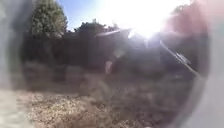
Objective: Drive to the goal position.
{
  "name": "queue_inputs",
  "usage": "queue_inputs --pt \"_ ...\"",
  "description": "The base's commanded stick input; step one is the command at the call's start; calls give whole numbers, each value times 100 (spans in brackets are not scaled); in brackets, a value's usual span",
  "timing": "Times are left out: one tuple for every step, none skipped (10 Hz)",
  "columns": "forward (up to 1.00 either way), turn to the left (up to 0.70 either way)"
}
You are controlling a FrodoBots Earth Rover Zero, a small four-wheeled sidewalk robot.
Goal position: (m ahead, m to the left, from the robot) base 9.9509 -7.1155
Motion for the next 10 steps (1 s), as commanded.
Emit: queue_inputs --pt "70 0" --pt "70 0" --pt "70 0" --pt "70 0" --pt "70 0" --pt "70 0" --pt "70 0" --pt "70 0" --pt "70 0" --pt "70 0"
